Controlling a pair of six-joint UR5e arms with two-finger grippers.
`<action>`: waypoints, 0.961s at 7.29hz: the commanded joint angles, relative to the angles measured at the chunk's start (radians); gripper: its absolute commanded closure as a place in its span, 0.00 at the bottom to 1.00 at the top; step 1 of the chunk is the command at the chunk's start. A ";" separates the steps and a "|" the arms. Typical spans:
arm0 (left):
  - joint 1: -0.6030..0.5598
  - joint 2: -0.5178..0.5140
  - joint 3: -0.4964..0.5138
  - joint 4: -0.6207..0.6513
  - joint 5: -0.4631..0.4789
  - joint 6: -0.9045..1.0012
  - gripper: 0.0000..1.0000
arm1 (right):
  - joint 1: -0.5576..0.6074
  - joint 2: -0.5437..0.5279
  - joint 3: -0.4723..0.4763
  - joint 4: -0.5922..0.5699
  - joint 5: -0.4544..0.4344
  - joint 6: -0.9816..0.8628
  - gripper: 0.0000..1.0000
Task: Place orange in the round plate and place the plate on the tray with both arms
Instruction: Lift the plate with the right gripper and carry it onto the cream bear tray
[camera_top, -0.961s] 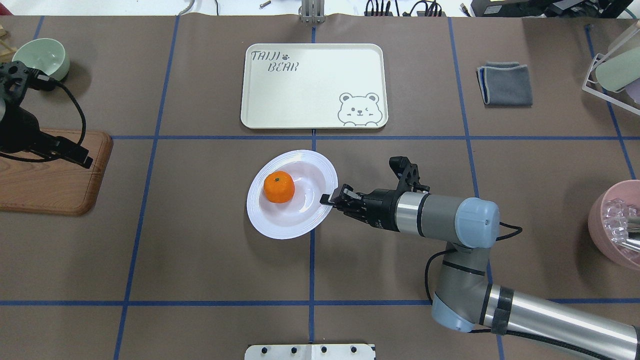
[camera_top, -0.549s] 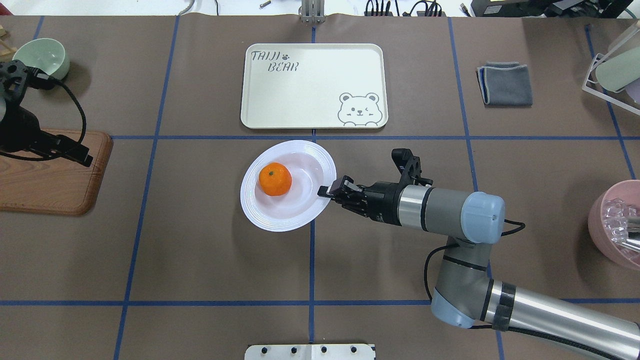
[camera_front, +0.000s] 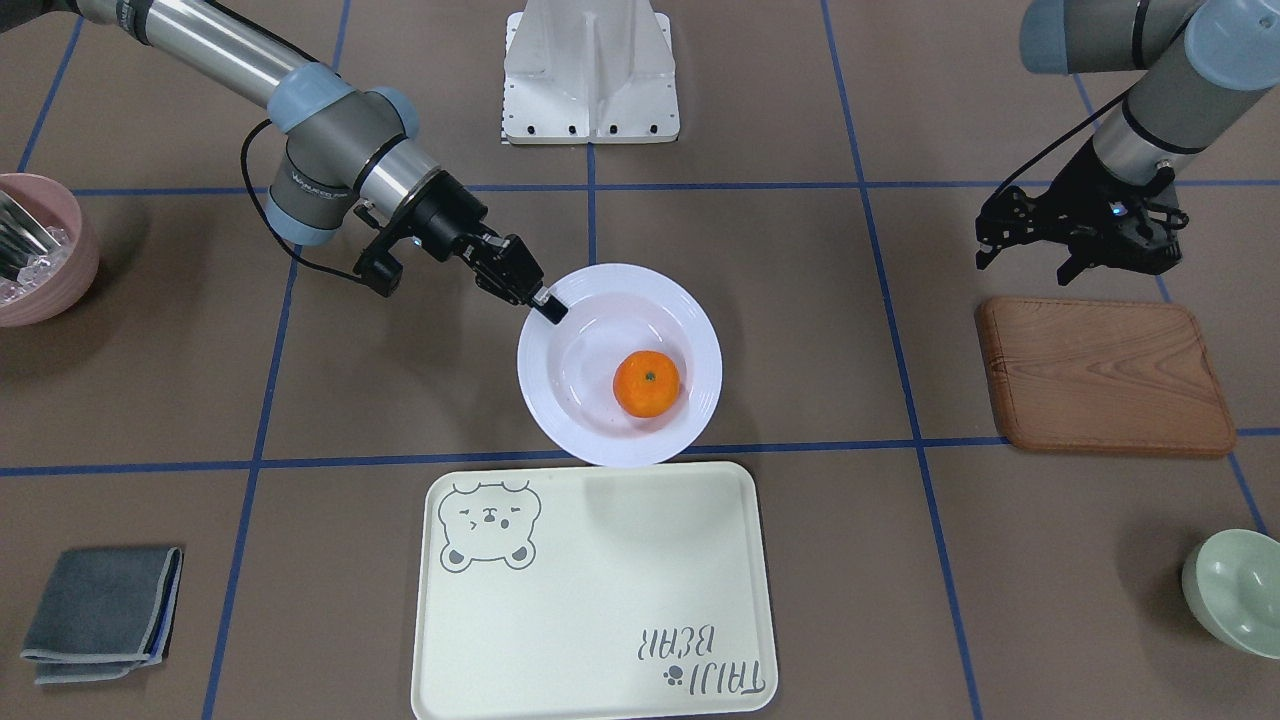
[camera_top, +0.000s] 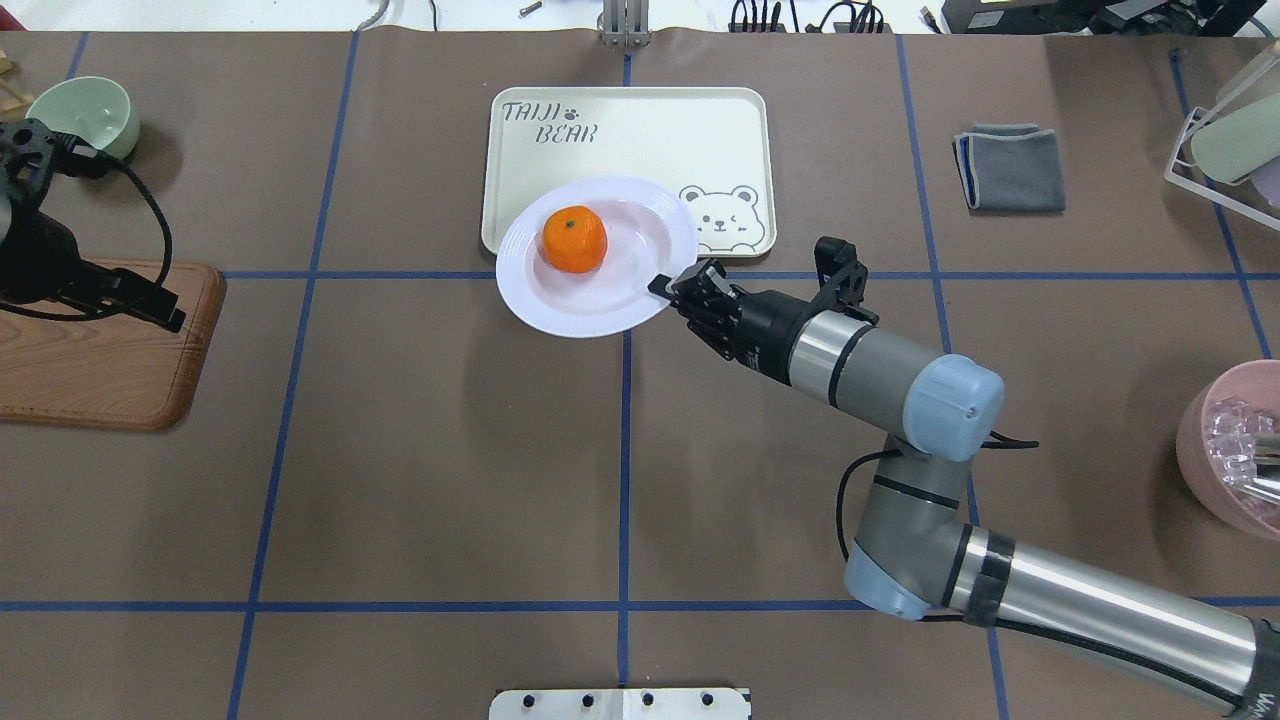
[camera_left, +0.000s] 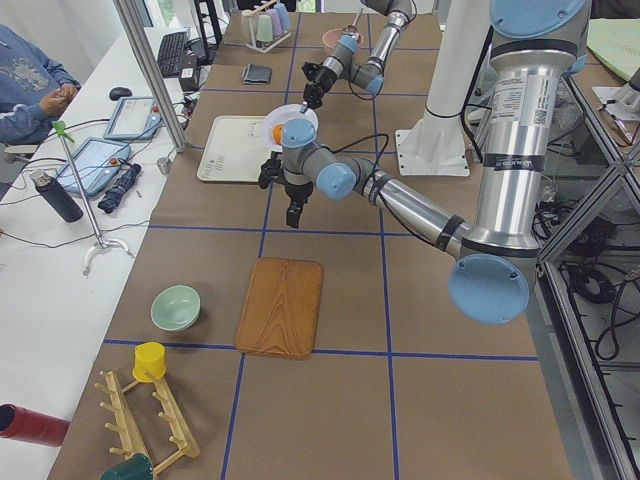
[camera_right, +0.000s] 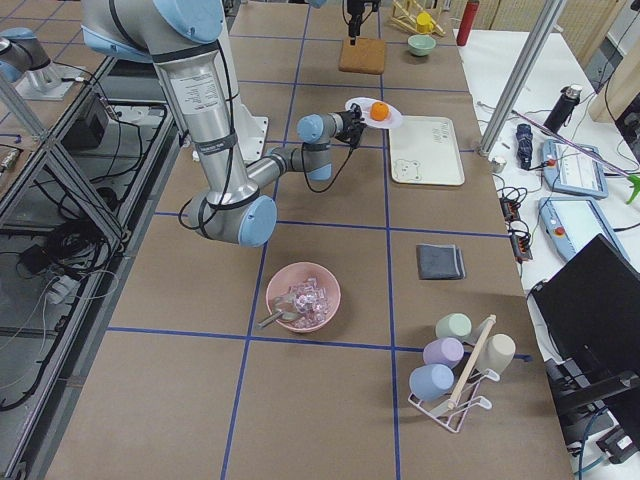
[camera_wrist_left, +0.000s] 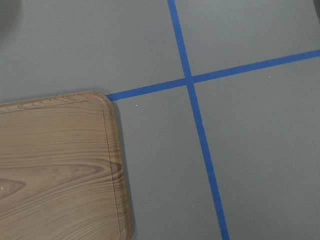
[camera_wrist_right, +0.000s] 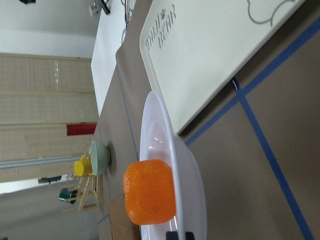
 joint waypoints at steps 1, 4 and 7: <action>-0.001 0.000 -0.007 -0.001 0.001 0.000 0.02 | 0.026 0.155 -0.167 -0.106 -0.171 0.165 1.00; -0.001 -0.003 -0.010 0.001 0.001 0.000 0.02 | 0.056 0.275 -0.344 -0.262 -0.238 0.330 1.00; -0.001 -0.005 -0.011 0.001 0.003 0.000 0.02 | 0.052 0.303 -0.401 -0.271 -0.265 0.353 1.00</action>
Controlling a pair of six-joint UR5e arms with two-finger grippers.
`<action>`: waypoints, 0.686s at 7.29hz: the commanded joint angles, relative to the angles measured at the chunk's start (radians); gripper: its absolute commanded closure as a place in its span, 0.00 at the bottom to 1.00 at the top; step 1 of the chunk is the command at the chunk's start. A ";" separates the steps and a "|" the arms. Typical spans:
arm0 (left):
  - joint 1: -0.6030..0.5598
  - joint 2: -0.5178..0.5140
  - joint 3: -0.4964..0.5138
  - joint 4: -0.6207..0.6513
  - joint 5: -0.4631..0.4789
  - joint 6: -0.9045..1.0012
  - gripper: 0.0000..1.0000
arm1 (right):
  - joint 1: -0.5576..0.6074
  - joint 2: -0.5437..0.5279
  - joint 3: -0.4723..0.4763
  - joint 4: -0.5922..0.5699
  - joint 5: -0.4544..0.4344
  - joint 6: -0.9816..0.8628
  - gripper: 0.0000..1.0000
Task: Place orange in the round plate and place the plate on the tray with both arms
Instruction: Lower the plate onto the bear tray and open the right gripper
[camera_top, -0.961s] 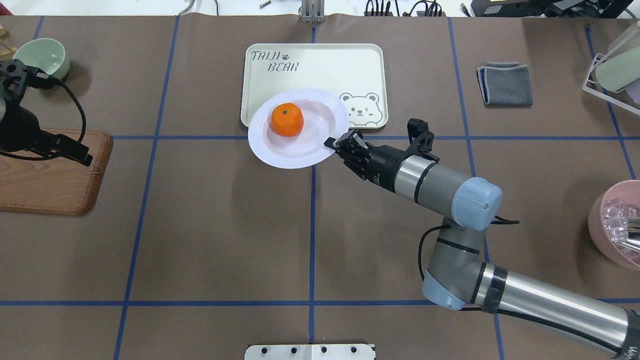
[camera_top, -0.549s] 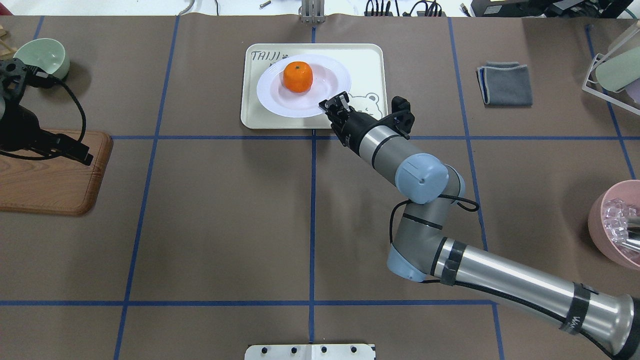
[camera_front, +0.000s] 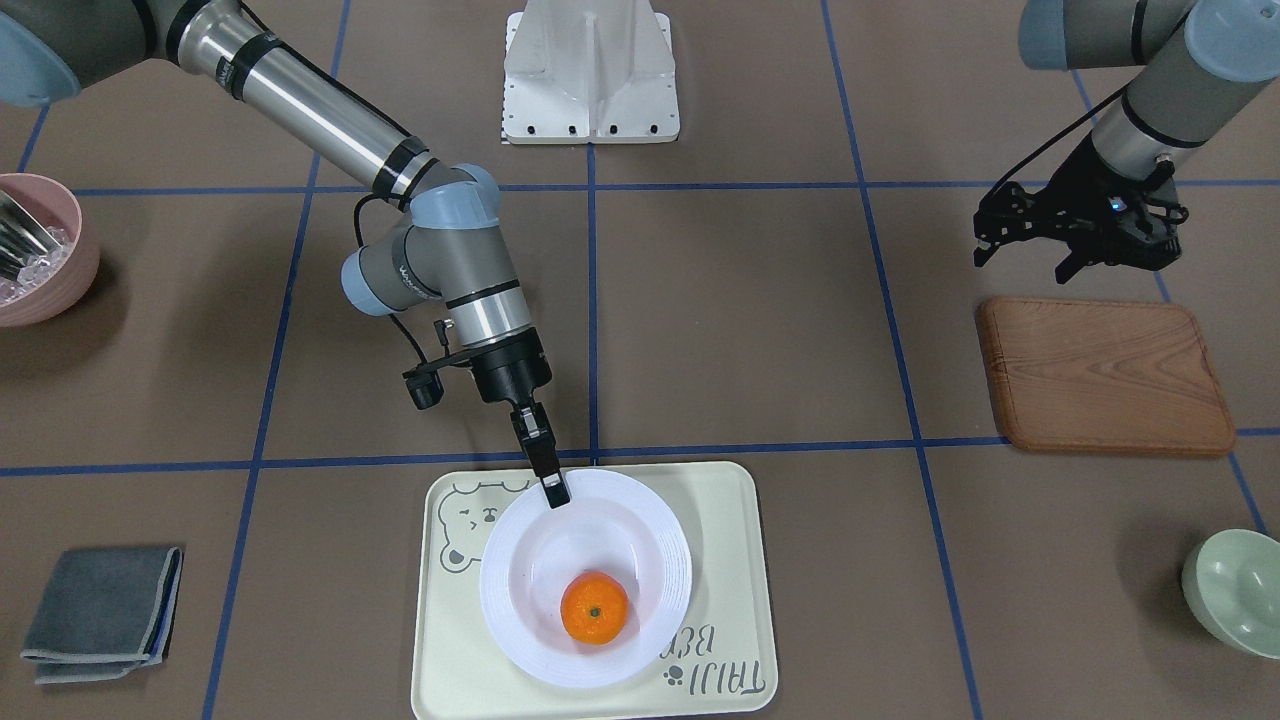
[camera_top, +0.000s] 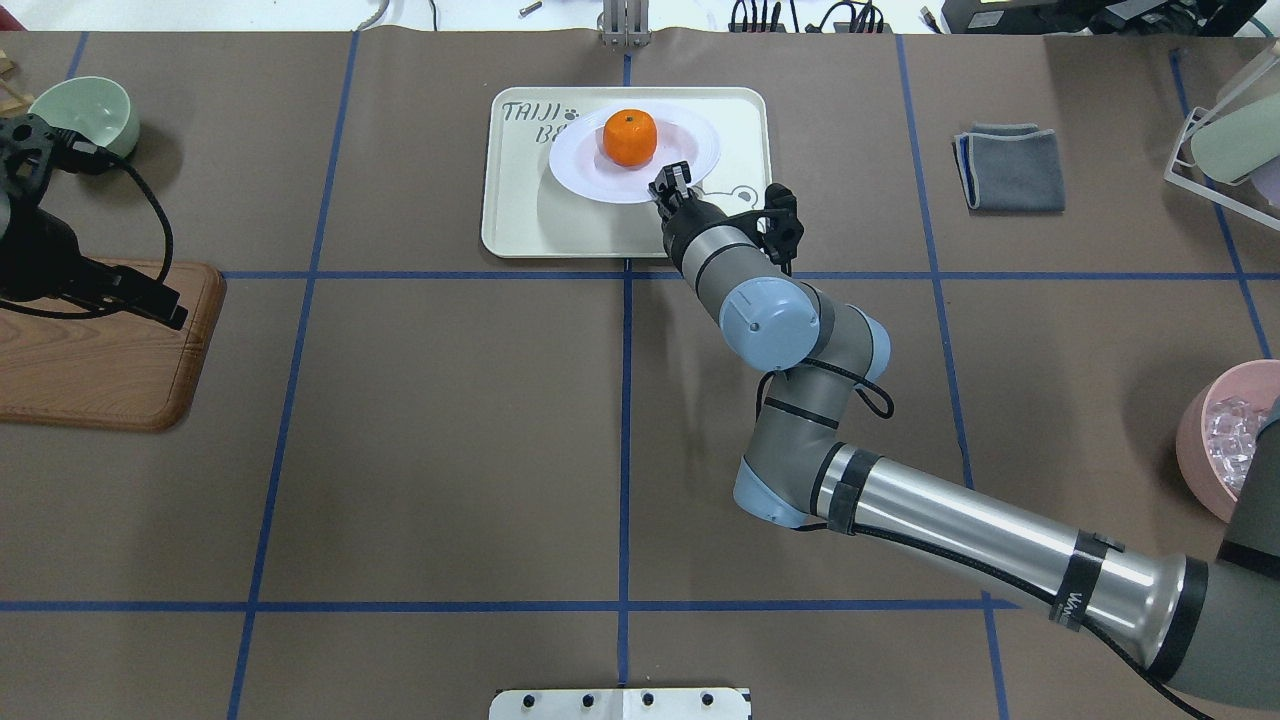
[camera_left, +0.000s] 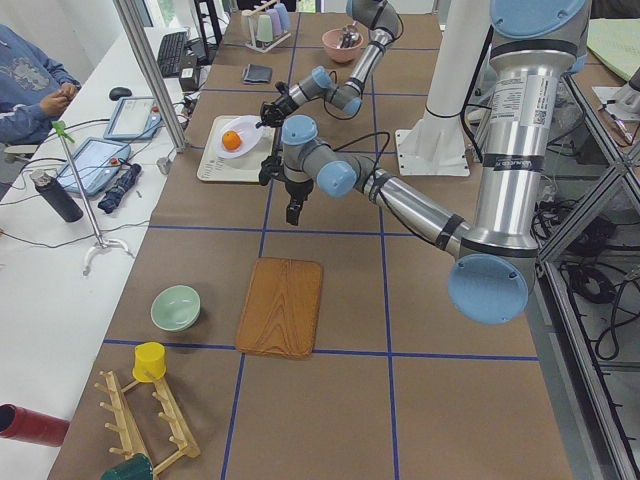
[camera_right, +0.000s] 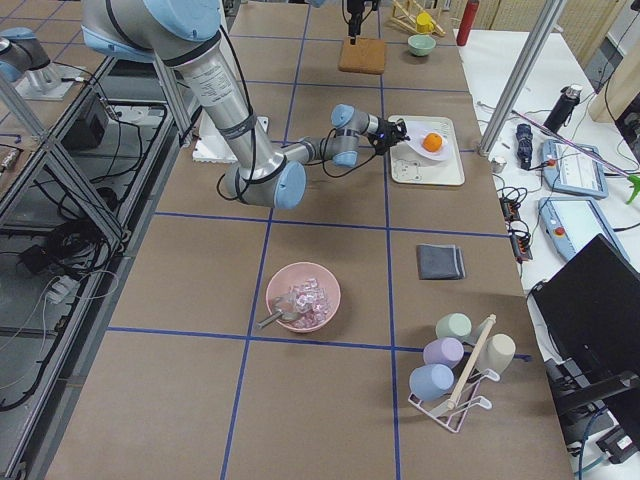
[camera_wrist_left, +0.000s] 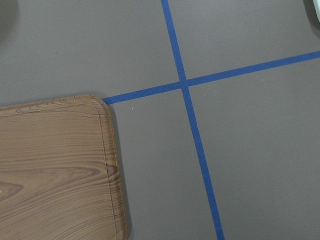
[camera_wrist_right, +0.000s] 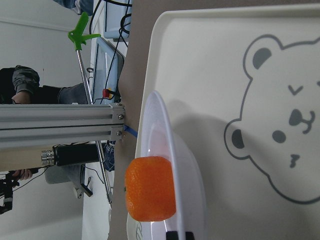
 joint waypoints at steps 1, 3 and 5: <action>0.000 0.004 -0.001 0.000 0.000 0.000 0.02 | -0.001 0.017 -0.021 -0.004 -0.009 0.009 1.00; 0.000 0.005 -0.001 0.000 0.000 0.000 0.02 | -0.001 0.014 -0.022 -0.005 -0.009 0.007 0.31; -0.002 0.004 -0.002 0.000 0.000 0.000 0.02 | -0.014 0.008 -0.008 -0.005 -0.009 0.003 0.00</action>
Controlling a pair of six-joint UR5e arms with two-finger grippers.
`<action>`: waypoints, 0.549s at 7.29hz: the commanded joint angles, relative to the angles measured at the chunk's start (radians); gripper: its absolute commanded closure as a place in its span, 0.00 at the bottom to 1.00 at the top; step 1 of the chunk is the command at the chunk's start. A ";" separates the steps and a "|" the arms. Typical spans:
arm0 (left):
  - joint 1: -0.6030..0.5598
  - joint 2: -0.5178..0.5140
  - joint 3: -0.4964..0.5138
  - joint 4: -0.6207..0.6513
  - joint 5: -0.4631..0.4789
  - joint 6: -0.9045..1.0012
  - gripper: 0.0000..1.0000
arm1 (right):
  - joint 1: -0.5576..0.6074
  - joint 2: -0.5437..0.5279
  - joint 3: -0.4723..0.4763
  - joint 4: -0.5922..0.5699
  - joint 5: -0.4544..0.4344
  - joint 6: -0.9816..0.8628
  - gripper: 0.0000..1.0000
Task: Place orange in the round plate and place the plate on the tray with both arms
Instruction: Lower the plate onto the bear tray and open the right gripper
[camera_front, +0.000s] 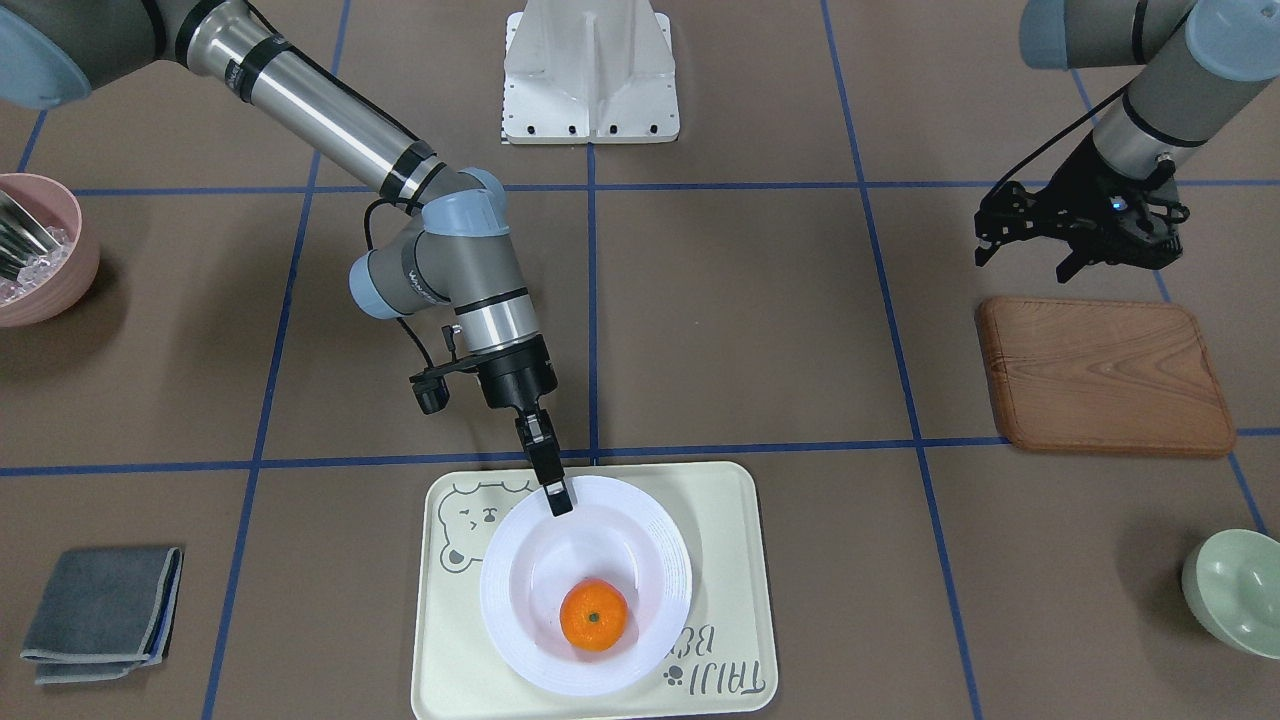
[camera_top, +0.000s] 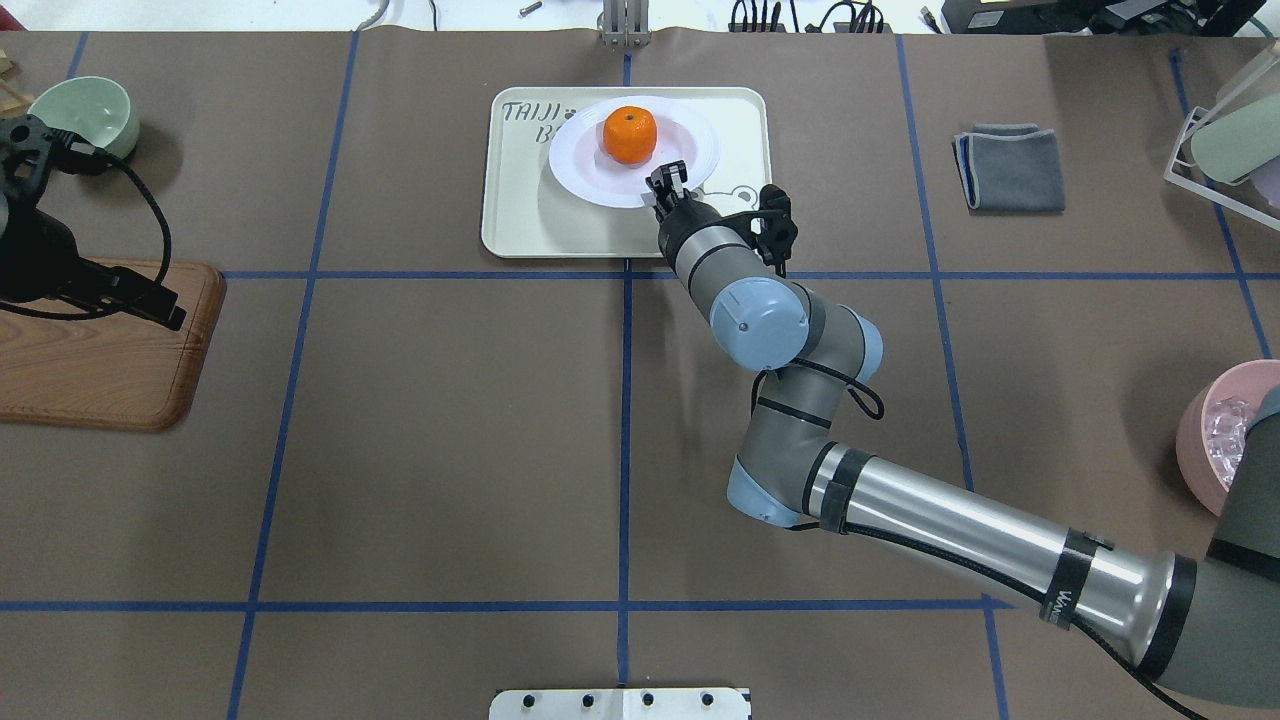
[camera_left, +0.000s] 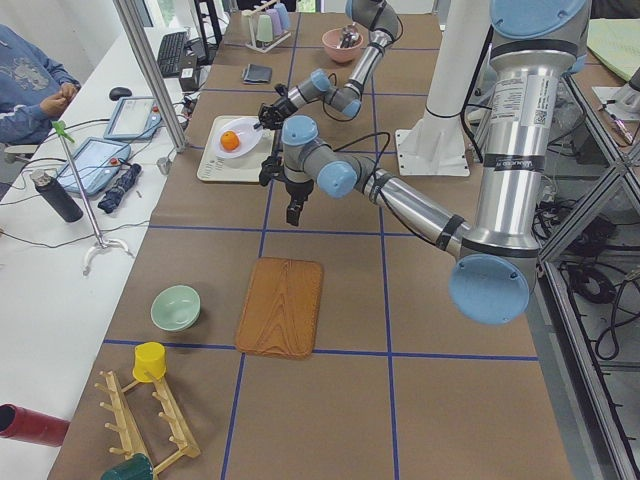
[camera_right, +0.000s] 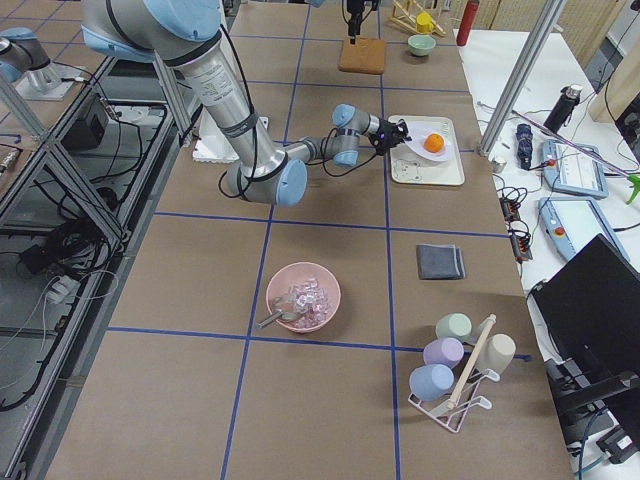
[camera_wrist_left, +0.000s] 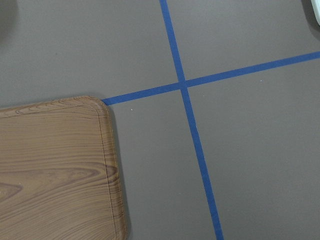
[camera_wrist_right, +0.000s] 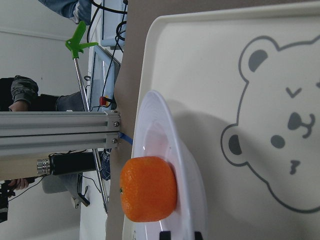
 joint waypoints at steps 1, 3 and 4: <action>-0.001 -0.003 -0.002 0.000 0.000 -0.008 0.02 | -0.021 -0.035 0.066 0.000 0.001 -0.014 0.00; -0.001 -0.006 0.001 0.000 0.000 -0.008 0.02 | -0.092 -0.229 0.340 -0.008 0.001 -0.039 0.00; -0.001 -0.009 0.004 0.000 0.000 -0.008 0.02 | -0.106 -0.289 0.416 -0.018 0.019 -0.106 0.00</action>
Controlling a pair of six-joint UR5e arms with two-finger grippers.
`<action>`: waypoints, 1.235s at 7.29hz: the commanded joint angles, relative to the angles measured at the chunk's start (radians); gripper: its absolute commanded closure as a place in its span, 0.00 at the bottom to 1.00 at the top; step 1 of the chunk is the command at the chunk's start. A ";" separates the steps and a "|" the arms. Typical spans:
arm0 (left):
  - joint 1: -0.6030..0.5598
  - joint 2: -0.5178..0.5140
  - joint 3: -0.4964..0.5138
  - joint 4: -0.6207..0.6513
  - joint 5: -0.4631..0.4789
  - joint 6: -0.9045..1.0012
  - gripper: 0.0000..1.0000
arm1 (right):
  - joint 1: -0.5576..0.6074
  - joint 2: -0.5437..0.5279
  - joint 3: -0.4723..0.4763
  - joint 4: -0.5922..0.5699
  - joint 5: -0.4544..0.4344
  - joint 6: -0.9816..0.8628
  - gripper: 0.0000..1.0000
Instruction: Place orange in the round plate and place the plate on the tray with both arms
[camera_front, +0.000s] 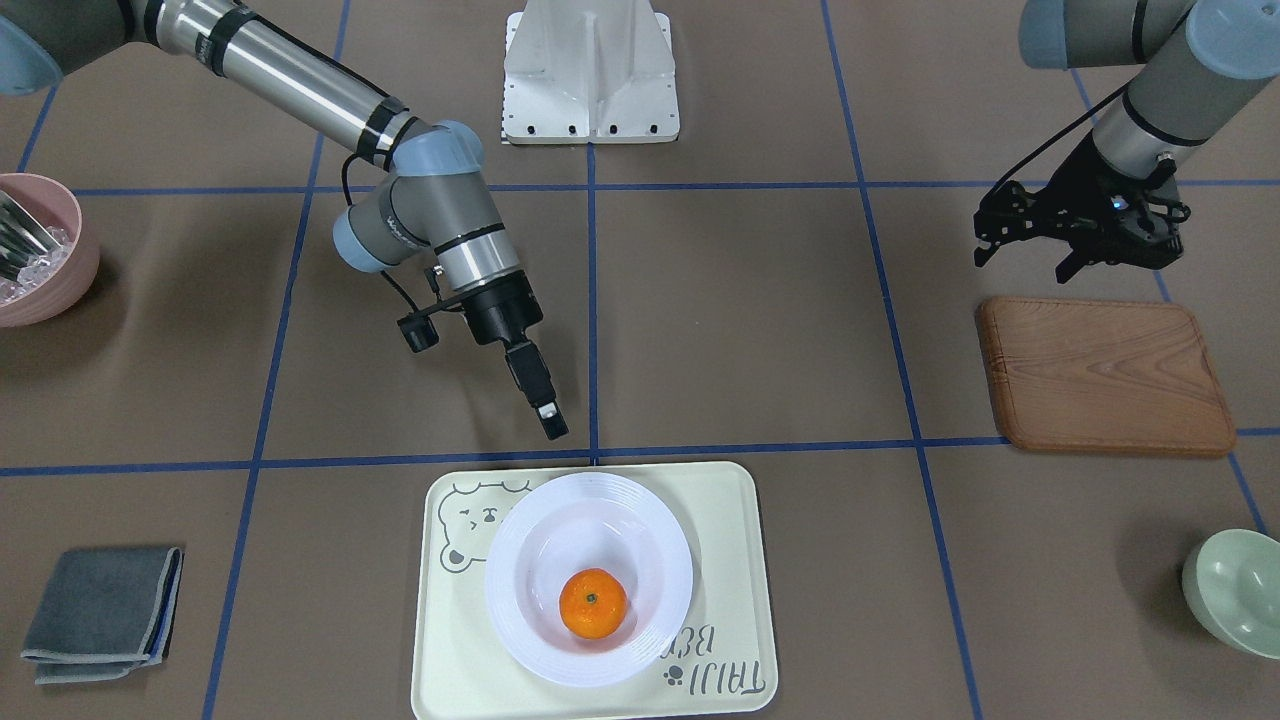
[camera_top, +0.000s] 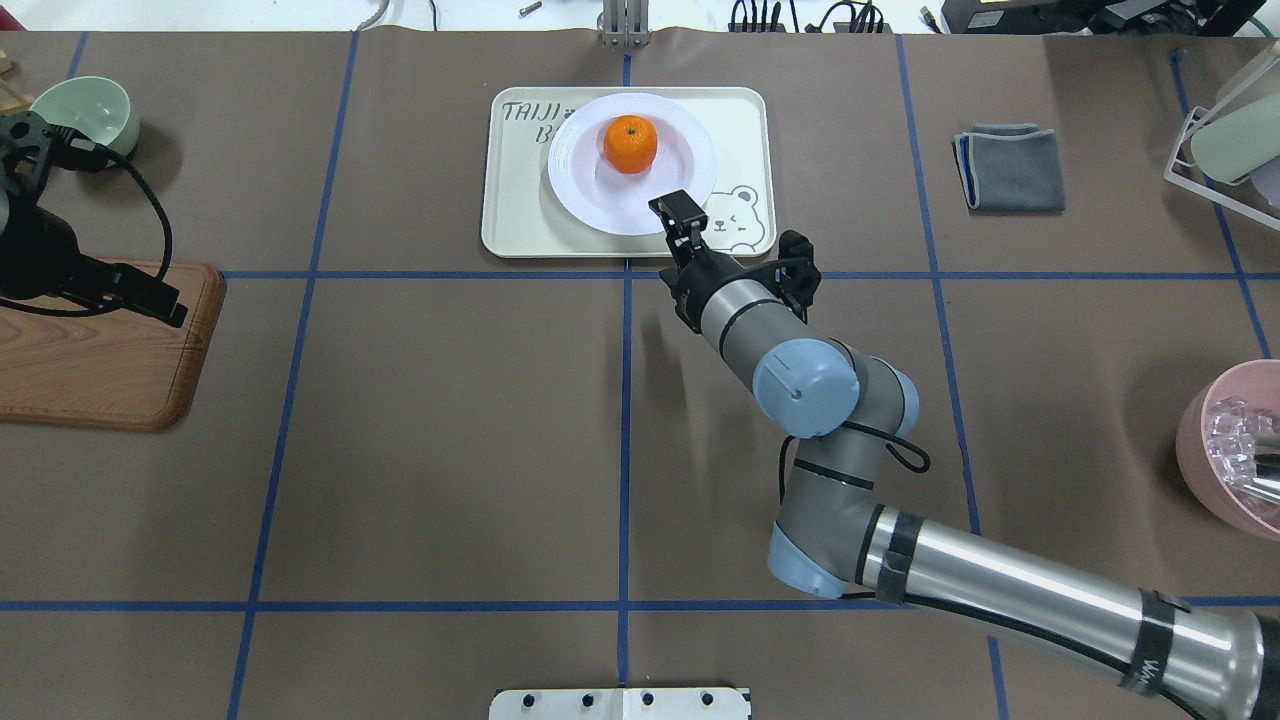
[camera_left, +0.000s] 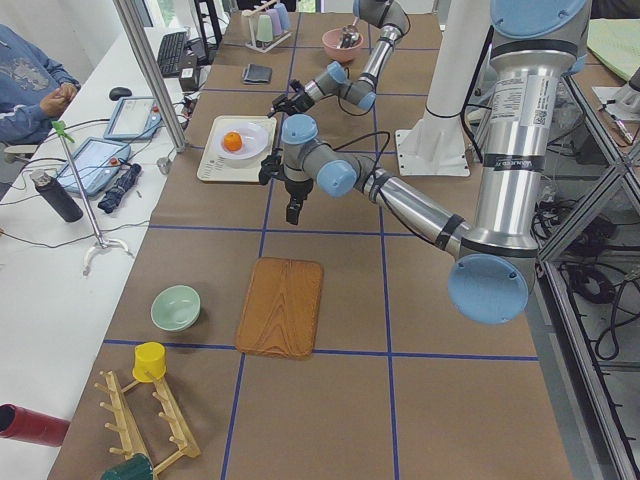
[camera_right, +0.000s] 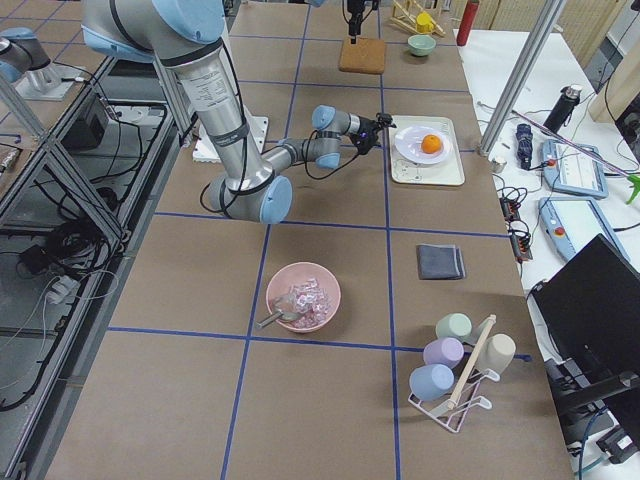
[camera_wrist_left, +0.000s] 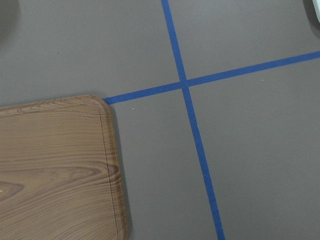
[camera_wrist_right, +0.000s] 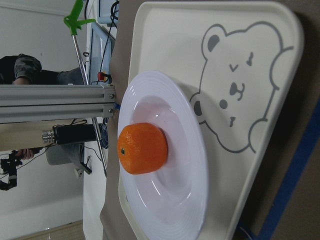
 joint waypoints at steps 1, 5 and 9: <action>0.000 -0.005 0.004 0.000 0.001 0.003 0.02 | -0.037 -0.153 0.178 -0.010 0.092 -0.242 0.00; -0.025 -0.009 0.004 0.000 0.001 0.020 0.02 | 0.216 -0.367 0.297 -0.145 0.580 -0.896 0.00; -0.034 0.000 0.012 0.000 0.025 0.023 0.02 | 0.633 -0.467 0.297 -0.480 1.061 -1.630 0.00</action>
